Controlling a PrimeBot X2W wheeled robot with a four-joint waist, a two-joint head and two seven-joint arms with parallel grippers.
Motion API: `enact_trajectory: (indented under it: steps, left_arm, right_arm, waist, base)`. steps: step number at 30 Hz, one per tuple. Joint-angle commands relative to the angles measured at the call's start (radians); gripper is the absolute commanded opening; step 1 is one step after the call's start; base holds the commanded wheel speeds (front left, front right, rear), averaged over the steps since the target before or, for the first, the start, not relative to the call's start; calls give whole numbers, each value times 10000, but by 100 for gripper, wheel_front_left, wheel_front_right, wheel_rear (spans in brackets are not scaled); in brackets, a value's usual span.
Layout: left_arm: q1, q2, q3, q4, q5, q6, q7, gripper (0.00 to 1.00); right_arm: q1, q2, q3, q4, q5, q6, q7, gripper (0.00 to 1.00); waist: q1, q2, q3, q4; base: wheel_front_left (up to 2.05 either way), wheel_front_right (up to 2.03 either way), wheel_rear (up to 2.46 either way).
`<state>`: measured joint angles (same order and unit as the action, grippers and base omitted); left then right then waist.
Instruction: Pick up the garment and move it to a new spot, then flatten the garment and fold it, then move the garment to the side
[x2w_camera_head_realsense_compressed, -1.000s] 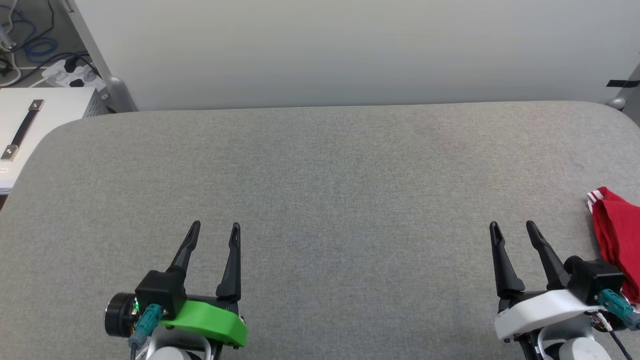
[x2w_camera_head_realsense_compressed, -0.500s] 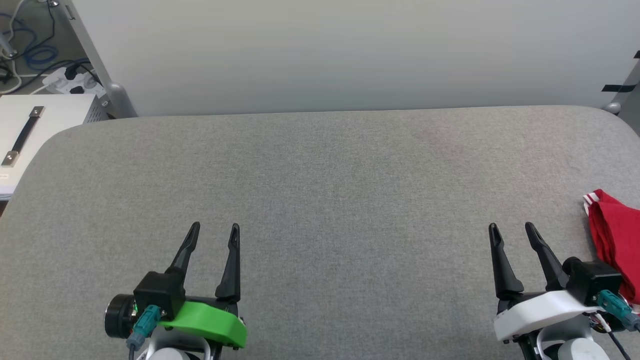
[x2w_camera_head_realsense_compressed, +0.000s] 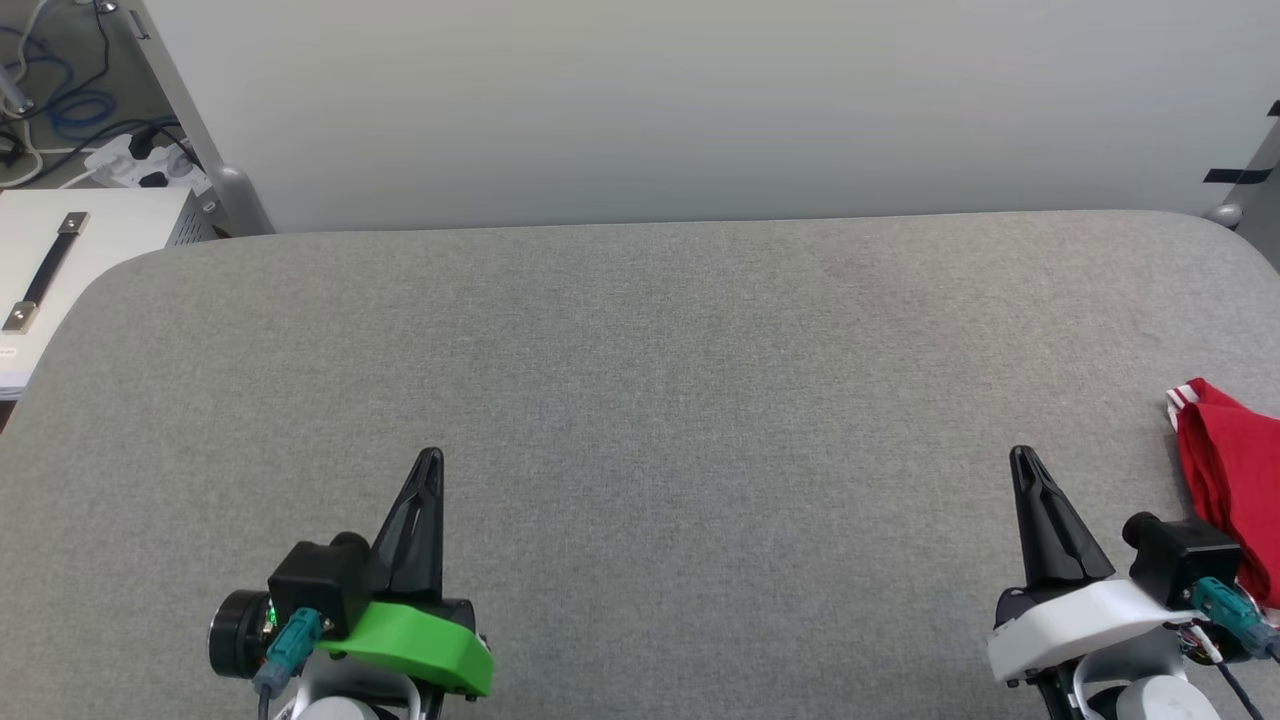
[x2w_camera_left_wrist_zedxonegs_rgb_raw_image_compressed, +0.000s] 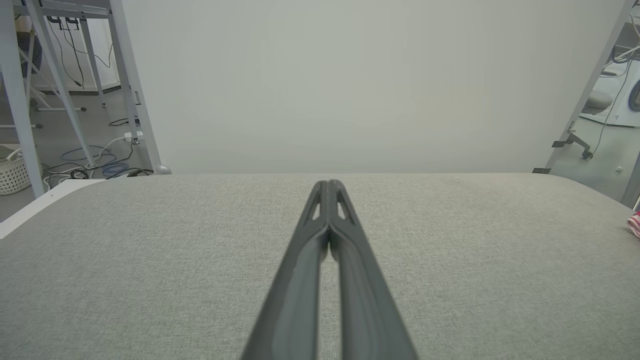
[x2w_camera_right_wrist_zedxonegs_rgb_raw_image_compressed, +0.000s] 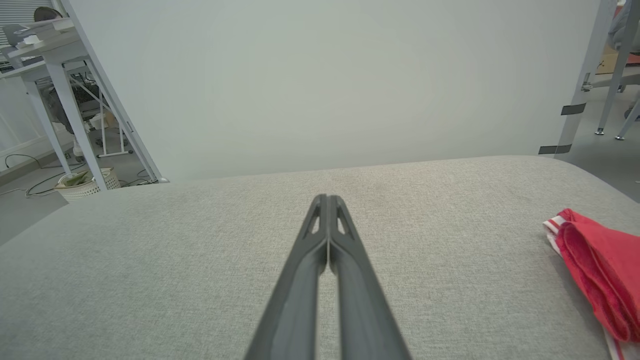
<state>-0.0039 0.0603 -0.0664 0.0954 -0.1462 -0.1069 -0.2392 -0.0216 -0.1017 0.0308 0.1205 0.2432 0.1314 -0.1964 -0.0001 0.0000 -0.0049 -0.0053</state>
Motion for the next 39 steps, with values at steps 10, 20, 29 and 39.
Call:
enact_trajectory:
  steps: [10, 20, 29, 39]
  left_arm:
    - [6, -17, 86, -125, 203, 136, 242, 0]
    - [9, -25, 140, -202, 320, 223, 442, 0]
    - [12, -32, 189, -272, 427, 302, 624, 0]
    - [15, -40, 243, -349, 544, 389, 824, 0]
  right_arm:
    - [33, 74, -30, -165, -304, -1, 216, 0]
    - [50, 116, -56, -262, -503, -2, 379, 0]
    - [66, 153, -79, -350, -683, -2, 527, 0]
    - [83, 194, -105, -447, -881, -3, 690, 0]
  waist:
    - [1, 0, 5, 6]
    - [1, 0, 9, 10]
    - [1, 0, 13, 14]
    - [1, 0, 17, 18]
  base:
    - [0, 0, 0]
    - [0, 0, 0]
    - [0, 0, 0]
    - [0, 0, 0]
